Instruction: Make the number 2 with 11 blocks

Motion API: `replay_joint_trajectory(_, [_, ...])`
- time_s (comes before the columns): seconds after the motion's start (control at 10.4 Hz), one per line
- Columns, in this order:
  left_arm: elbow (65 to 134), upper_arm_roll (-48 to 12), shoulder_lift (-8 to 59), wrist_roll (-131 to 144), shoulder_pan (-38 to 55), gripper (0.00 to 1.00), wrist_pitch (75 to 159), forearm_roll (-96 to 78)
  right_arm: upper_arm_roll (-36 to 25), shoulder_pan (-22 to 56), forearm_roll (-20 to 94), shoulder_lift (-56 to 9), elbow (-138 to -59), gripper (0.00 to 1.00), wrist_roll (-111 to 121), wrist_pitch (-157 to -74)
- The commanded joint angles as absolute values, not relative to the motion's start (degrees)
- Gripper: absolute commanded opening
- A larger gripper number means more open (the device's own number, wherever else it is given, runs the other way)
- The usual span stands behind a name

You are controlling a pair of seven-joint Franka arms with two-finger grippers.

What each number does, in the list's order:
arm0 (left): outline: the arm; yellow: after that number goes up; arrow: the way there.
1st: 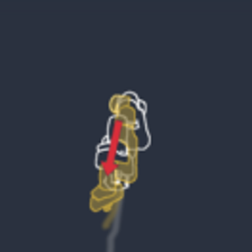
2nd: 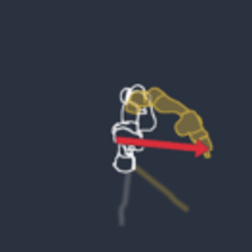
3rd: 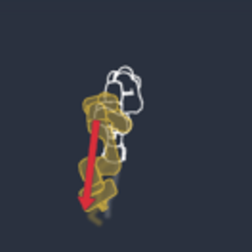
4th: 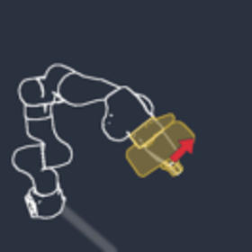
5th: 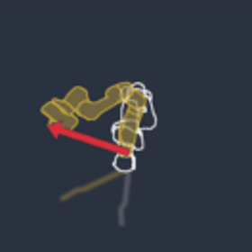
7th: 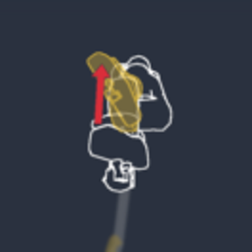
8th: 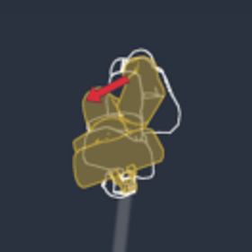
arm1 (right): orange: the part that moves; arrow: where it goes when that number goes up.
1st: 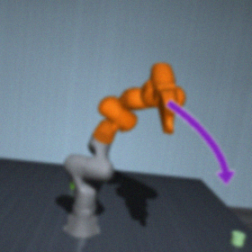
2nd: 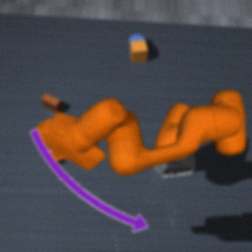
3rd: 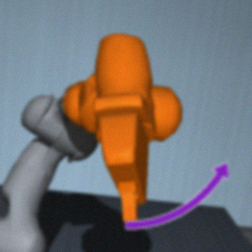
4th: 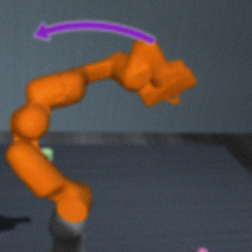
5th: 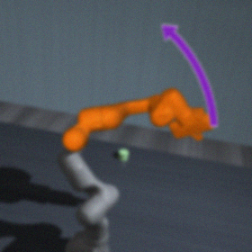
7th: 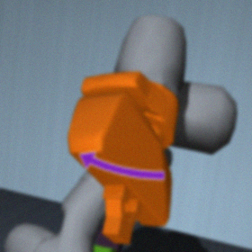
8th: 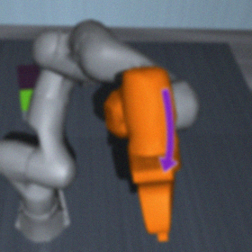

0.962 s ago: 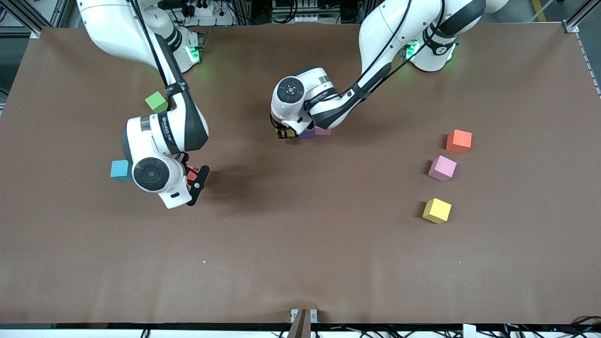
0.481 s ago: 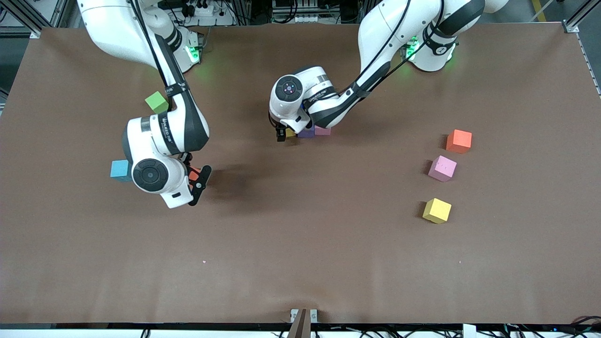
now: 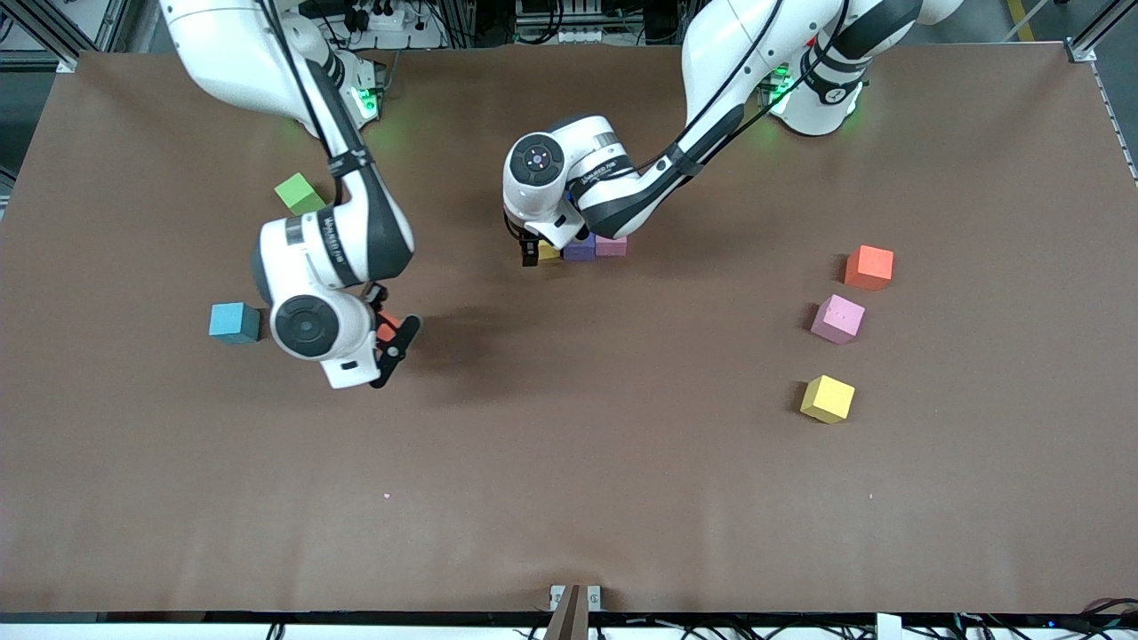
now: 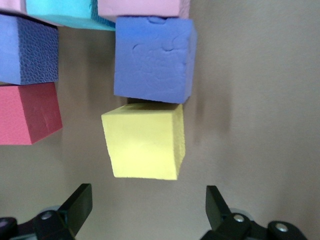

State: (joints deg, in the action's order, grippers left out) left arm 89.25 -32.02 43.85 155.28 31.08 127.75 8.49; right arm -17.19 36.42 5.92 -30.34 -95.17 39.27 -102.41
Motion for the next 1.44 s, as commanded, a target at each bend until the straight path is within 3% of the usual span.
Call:
replay_joint_trajectory(0.0, [88.59, -31.21, 39.83, 154.1, 29.19, 1.0, 123.93, 9.76, -17.31, 40.5, 8.16, -30.76, -94.83, 0.0, 30.01, -102.3])
replay_joint_trajectory(0.58, [88.59, -30.76, 34.99, 139.07, 11.81, 1.0, 113.3, 20.01, -17.23, 45.35, 8.7, -31.99, -92.91, 0.0, 12.86, -102.39])
replay_joint_trajectory(0.96, [87.37, -30.85, 31.65, 124.4, -0.31, 1.0, 111.88, 21.27, -17.23, 47.55, 12.91, -34.01, -89.3, 0.0, 0.73, -101.95])
replay_joint_trajectory(1.35, [87.18, -31.03, 32.34, 101.83, -8.5, 1.0, 107.32, 20.65, -17.05, 48.87, 13.8, -35.06, -88.42, 0.0, -7.89, -102.04])
